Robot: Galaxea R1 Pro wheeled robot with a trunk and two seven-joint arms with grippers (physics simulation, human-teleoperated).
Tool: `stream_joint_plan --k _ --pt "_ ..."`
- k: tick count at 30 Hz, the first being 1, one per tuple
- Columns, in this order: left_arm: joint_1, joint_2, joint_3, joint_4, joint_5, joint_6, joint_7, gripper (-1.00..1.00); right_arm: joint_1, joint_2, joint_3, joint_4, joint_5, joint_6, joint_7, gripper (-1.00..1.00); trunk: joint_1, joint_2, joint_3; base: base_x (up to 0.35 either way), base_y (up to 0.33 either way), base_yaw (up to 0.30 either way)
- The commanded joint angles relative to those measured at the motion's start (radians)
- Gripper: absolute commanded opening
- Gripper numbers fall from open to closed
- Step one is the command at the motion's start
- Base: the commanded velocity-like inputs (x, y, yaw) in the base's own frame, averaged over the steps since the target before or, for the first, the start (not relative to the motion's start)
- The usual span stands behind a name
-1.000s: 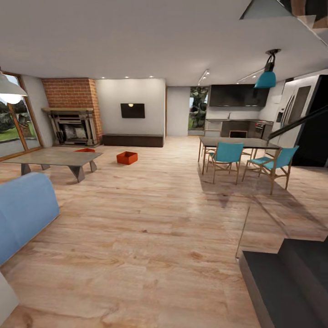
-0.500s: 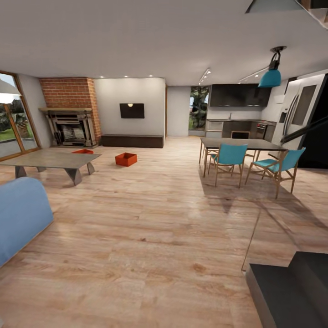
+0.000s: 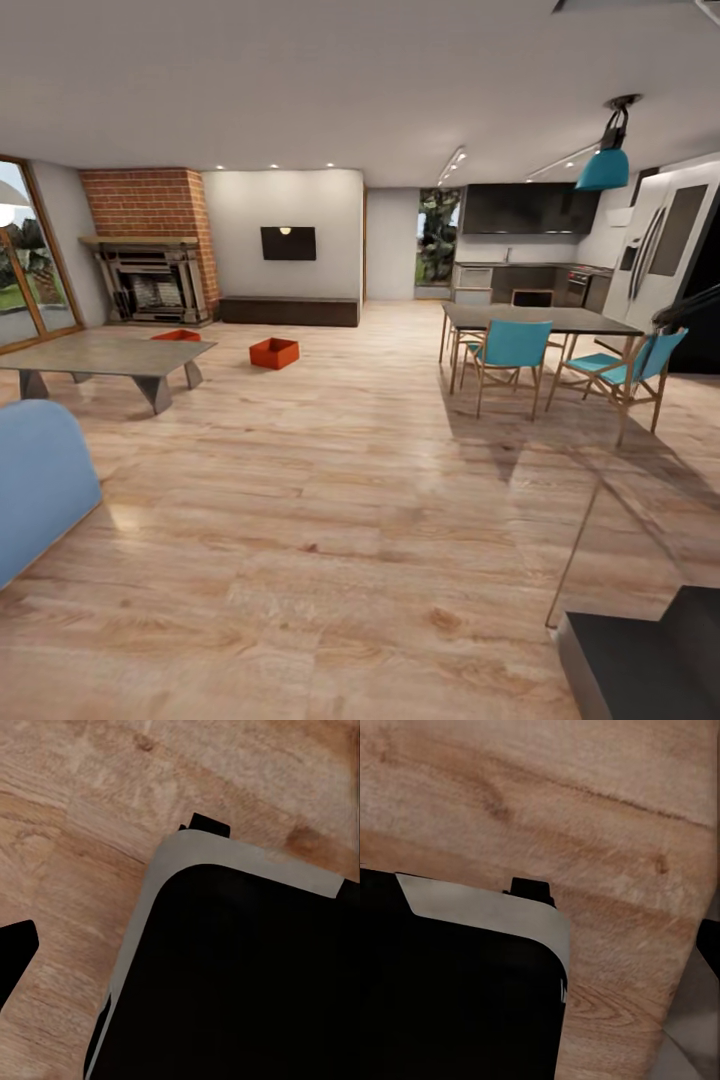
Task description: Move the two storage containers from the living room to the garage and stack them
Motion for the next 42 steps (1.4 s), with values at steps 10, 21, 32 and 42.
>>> stream_joint_plan --k 10,21,32,42 --pt "0.0 -0.001 0.002 -0.001 0.002 0.0 0.001 1.0 -0.001 0.0 0.008 0.003 -0.011 -0.006 -0.002 1.0 0.001 0.0 -0.001 0.324 0.0 0.129" --pt "0.0 -0.002 0.003 -0.001 0.002 0.0 0.001 1.0 -0.001 0.0 0.014 0.003 -0.012 0.001 -0.008 1.0 0.001 0.0 -0.001 0.324 0.0 0.007" --pt "0.0 -0.008 0.001 -0.001 -0.003 0.002 0.009 1.0 -0.001 -0.001 0.008 0.003 -0.016 -0.004 -0.011 1.0 0.001 0.0 -0.001 0.324 0.0 0.0" --pt "0.0 -0.006 0.001 -0.002 -0.001 0.003 0.01 1.0 -0.001 -0.002 0.008 0.003 -0.017 -0.001 -0.01 1.0 0.001 0.0 -0.001 0.324 0.0 0.0"
